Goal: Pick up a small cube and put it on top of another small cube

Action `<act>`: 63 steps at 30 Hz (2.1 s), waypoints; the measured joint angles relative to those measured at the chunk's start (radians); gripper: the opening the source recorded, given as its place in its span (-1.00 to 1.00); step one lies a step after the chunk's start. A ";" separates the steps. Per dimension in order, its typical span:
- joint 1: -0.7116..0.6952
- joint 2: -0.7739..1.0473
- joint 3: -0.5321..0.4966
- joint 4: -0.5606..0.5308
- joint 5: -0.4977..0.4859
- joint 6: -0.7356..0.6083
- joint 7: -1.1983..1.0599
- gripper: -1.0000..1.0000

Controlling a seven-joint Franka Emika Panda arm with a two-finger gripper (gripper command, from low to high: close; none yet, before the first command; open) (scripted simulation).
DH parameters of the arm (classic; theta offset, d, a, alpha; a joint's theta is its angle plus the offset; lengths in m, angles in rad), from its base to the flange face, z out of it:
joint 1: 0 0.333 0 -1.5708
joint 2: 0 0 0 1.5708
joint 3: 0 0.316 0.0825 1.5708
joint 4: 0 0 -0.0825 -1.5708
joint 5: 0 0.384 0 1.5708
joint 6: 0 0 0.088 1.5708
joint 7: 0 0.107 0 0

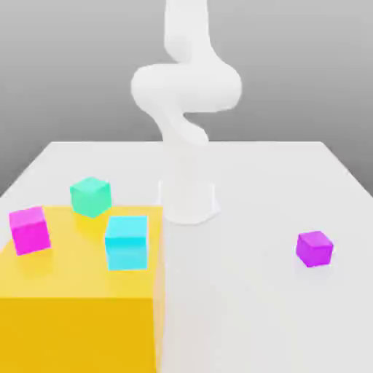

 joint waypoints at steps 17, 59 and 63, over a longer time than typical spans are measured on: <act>0.432 0.389 0.054 -0.286 0.111 0.270 -0.512 0.00; 0.805 0.726 -0.031 -0.395 -0.096 0.408 -0.812 -1.00; 0.597 0.719 -0.136 -0.254 -0.142 0.282 -0.862 -1.00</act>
